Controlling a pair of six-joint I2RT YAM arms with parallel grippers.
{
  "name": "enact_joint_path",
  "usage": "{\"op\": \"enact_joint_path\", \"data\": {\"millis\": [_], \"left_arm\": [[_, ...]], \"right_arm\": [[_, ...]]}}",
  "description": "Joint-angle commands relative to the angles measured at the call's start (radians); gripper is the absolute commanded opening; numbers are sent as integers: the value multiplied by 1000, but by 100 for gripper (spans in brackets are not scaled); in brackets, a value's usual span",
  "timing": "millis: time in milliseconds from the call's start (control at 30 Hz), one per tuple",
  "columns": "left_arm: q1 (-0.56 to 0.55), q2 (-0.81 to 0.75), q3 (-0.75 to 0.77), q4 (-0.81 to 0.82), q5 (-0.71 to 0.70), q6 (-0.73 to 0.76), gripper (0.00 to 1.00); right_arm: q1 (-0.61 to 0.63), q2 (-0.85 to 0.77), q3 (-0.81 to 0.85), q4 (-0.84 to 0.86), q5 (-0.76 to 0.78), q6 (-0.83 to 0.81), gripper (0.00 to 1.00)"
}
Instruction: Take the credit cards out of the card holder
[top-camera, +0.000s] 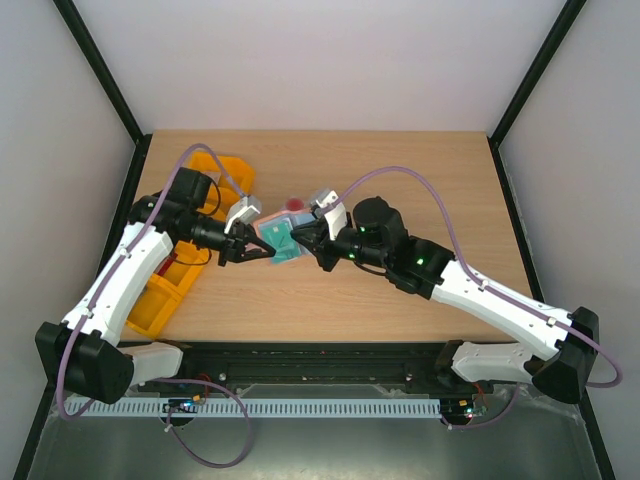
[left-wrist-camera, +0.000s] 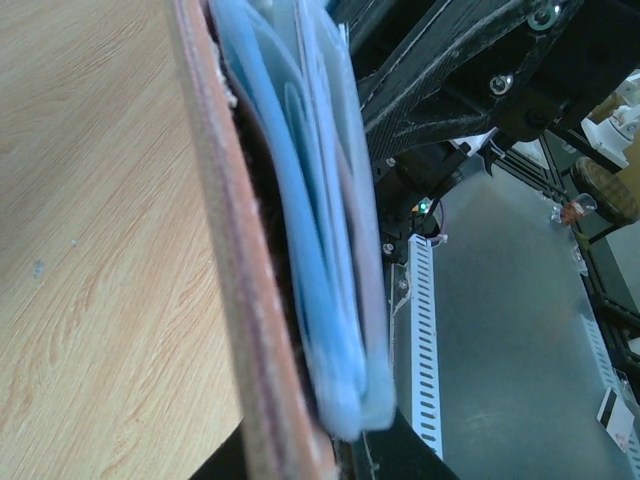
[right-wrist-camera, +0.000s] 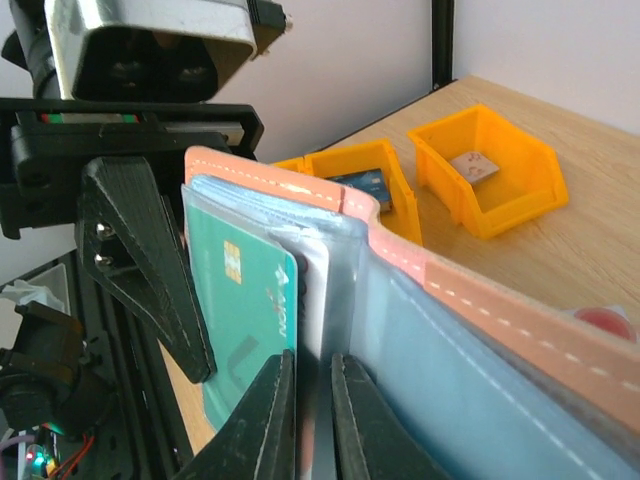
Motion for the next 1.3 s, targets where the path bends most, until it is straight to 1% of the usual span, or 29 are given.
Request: {"op": "enact_joint_path", "data": {"millis": [0, 233, 400, 533, 700, 733, 833, 900, 967, 1000, 1067, 1133, 1200, 1267], "left_arm": [[0, -29, -1, 16, 45, 13, 2], [1, -31, -1, 4, 50, 33, 2], [1, -31, -1, -18, 65, 63, 2], [1, -34, 2, -46, 80, 99, 2], [1, -33, -1, -46, 83, 100, 2], [1, -33, -3, -46, 83, 101, 2], [2, -36, -4, -49, 80, 103, 2], [3, -34, -4, -48, 81, 103, 2], [3, -33, -2, -48, 83, 101, 2], [3, -33, -1, -47, 83, 100, 2], [2, -33, -3, -45, 81, 99, 2], [2, -35, -8, -43, 79, 97, 2], [3, -37, -10, -45, 79, 99, 2], [4, -37, -11, -45, 79, 100, 2]], "right_arm": [[1, 6, 6, -81, 63, -14, 11], [1, 28, 10, -78, 55, -16, 15], [3, 55, 26, -59, 60, -15, 15], [3, 34, 21, -31, 127, -9, 15], [2, 10, 3, -14, 156, -6, 19], [2, 3, -1, -13, 166, -1, 19], [1, -13, -2, -23, 205, 9, 13], [1, -14, 2, -43, 217, 9, 13], [1, -7, 6, -54, 190, 13, 14], [1, -4, 7, -53, 153, 14, 14], [1, -8, 4, -34, 22, 9, 18], [1, -12, 3, -23, -57, 6, 20], [0, -10, 5, -25, -67, 3, 19], [0, -3, 7, -29, -66, 5, 14]]}}
